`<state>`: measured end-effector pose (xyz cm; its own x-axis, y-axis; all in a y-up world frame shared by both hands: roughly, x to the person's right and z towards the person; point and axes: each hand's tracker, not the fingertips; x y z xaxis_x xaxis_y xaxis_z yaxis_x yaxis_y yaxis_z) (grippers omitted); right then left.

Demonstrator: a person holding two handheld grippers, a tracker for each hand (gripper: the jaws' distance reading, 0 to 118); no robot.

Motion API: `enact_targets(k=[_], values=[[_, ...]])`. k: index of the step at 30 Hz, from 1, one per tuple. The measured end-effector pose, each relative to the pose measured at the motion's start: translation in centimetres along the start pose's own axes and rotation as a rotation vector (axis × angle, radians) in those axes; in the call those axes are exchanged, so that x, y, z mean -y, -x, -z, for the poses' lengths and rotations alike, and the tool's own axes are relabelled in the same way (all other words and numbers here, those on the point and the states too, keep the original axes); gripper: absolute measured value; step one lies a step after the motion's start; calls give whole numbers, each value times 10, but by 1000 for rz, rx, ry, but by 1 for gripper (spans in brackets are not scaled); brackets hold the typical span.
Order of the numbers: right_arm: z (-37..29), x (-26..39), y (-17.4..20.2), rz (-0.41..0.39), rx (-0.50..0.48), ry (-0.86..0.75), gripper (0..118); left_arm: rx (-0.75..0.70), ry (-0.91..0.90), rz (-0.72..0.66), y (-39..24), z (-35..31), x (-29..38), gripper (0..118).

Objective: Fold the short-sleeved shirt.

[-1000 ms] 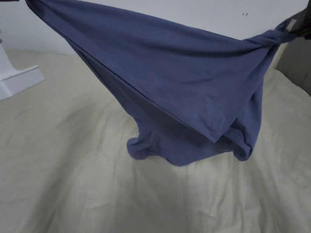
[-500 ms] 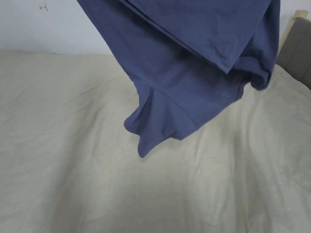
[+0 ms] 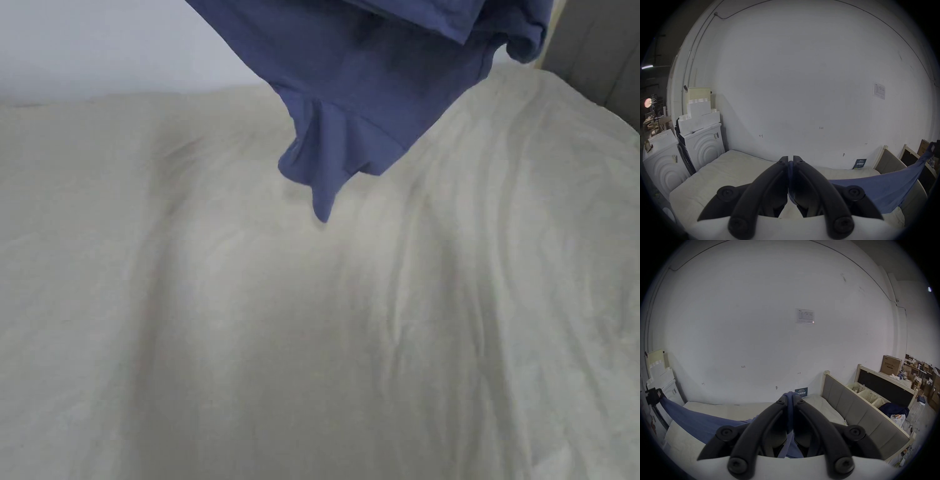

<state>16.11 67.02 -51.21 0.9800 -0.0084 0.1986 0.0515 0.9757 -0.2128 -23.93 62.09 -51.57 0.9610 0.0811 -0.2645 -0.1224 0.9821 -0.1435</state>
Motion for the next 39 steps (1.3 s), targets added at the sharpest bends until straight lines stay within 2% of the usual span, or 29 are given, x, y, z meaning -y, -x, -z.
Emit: enact_targets(k=[5,8,9,12,15,17,19,23,24,25,26,29,31,35,37,39], values=[[31,28,-16,28,2,37,9,20,80,14,-8,28,45,4],[41,62,-26,43,-11,112,9,31,161,19,-6,36,86,4],[42,78,-29,12,-75,133,9,41,193,27,-6,36,103,4],[40,129,-41,32,-121,219,9,39,296,57,1,42,152,4],[30,187,-52,12,-106,303,9,64,383,56,13,30,204,4],[18,226,-61,30,-138,367,9,72,437,71,23,17,236,4],[-2,271,-70,86,-171,431,9,78,492,81,39,6,272,4],[-45,373,-95,171,-162,546,9,82,591,71,70,-32,339,4],[-55,392,-99,183,-160,604,9,82,623,61,79,-43,355,4],[-77,419,-102,201,-203,683,9,74,643,31,90,-55,372,4],[-89,431,-103,200,-205,682,9,64,666,13,99,-66,386,4],[-131,475,-105,104,-202,698,9,49,694,-16,117,-108,421,4],[-156,496,-106,106,-203,715,9,34,717,-34,130,-130,440,4],[-190,526,-116,161,-186,788,9,9,746,-89,153,-166,466,4],[-201,537,-122,156,-179,793,9,-1,754,-112,162,-181,473,4],[-214,544,-122,111,-195,815,9,-5,760,-114,171,-193,478,4]])
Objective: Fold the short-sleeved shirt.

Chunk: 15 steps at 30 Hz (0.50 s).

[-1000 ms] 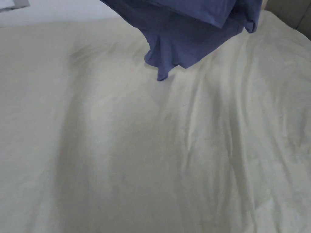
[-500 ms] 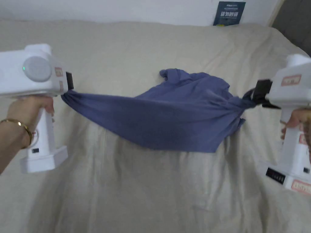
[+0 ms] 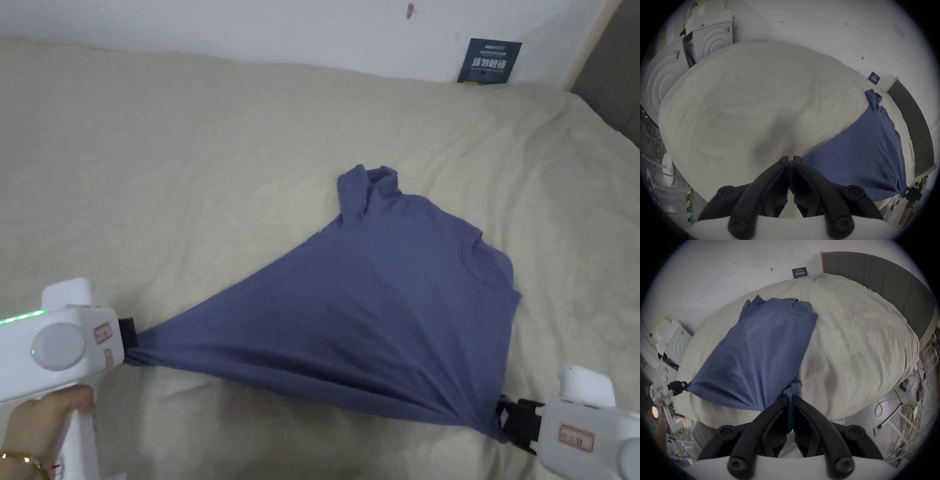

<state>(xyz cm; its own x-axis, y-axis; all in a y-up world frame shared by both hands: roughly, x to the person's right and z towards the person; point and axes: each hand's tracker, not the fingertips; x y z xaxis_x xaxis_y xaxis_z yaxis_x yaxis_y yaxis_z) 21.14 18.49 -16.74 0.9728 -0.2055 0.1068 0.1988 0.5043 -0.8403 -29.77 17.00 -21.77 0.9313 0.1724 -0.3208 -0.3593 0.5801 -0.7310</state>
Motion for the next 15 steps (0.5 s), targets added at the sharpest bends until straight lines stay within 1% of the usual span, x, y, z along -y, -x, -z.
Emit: enact_targets(k=[3,6,7,8,9,10,11,12,13,15], values=[[-6,21,7,-87,-3,26,9,-32,15,32,12,-6,17,4],[-6,29,16,-133,4,41,9,-44,26,4,21,-7,22,5],[-5,29,15,-149,11,31,10,-36,19,-21,24,-8,23,12],[-5,28,18,-164,21,24,13,-35,8,-67,25,-10,21,32],[-6,24,18,-164,26,25,28,-56,-1,-79,25,-13,18,72],[-8,20,18,-161,25,26,51,-59,-16,-86,27,-16,14,96],[-10,15,16,-149,31,20,83,-44,-38,-95,29,-22,9,104],[-14,8,15,-148,29,-3,112,-31,-92,-105,29,-31,4,105],[-20,1,14,-150,34,-36,117,-31,-139,-101,28,-40,-3,105],[-42,-18,14,-162,42,-146,117,-39,-223,-69,23,-60,-20,107]])
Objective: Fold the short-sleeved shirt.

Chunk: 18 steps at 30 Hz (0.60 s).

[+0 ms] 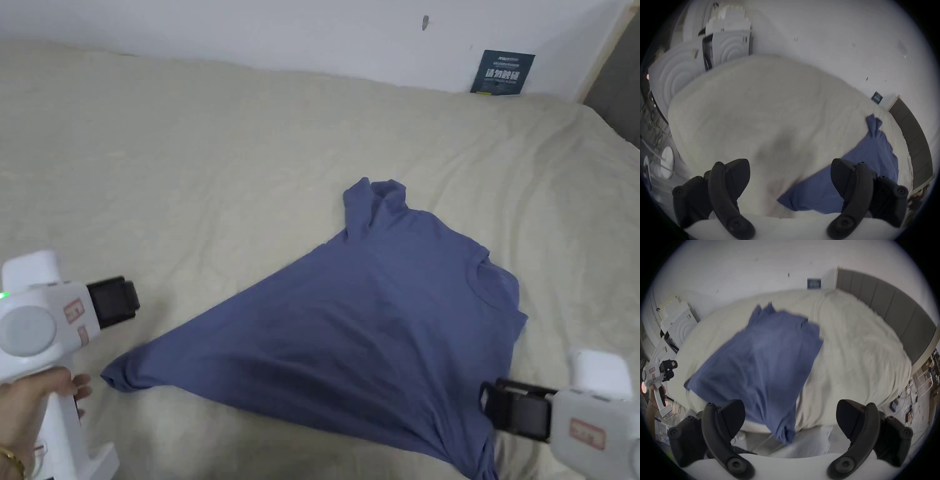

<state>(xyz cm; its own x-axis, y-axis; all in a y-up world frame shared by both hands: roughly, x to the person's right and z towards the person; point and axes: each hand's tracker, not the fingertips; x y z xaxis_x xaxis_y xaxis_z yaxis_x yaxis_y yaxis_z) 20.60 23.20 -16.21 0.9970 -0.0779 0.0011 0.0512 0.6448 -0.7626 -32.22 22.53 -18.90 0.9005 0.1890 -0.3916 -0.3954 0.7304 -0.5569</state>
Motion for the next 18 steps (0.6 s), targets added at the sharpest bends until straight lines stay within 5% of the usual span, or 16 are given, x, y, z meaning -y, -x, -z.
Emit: enact_targets(k=[9,14,16,18], values=[[-70,-68,16,-78,63,-556,117,-11,-384,288,-73,-71,-22,110],[-81,-61,40,-54,28,-643,118,43,-430,313,-99,-85,3,107],[-82,-53,45,-43,7,-653,118,99,-451,305,-103,-92,12,85],[-84,-47,51,-47,1,-643,118,104,-453,295,-103,-94,17,39]])
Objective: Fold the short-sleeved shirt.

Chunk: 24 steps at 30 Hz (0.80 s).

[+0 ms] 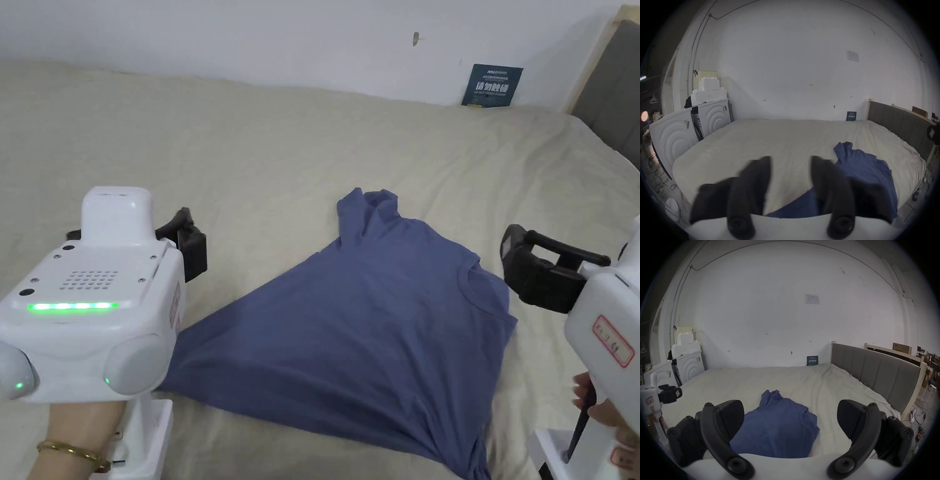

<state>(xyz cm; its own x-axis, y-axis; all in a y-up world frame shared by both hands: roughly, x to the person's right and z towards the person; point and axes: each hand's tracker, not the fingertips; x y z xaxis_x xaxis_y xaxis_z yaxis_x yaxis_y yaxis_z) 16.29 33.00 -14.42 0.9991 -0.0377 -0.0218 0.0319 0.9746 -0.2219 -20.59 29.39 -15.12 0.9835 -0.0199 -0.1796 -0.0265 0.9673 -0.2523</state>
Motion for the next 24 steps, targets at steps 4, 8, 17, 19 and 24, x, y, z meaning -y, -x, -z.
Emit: enact_targets(k=[4,8,17,19,24], values=[[-9,10,12,6,-9,-11,38,14,-46,20,-5,-7,5,3],[-1,14,11,68,-36,4,4,35,-78,65,-11,-14,7,0],[5,17,12,45,-38,-13,3,50,-68,34,-11,-17,6,0],[5,15,13,51,-46,-10,3,50,-63,33,-9,-17,6,0],[8,13,13,40,-57,1,3,24,-25,7,4,-6,5,5]])
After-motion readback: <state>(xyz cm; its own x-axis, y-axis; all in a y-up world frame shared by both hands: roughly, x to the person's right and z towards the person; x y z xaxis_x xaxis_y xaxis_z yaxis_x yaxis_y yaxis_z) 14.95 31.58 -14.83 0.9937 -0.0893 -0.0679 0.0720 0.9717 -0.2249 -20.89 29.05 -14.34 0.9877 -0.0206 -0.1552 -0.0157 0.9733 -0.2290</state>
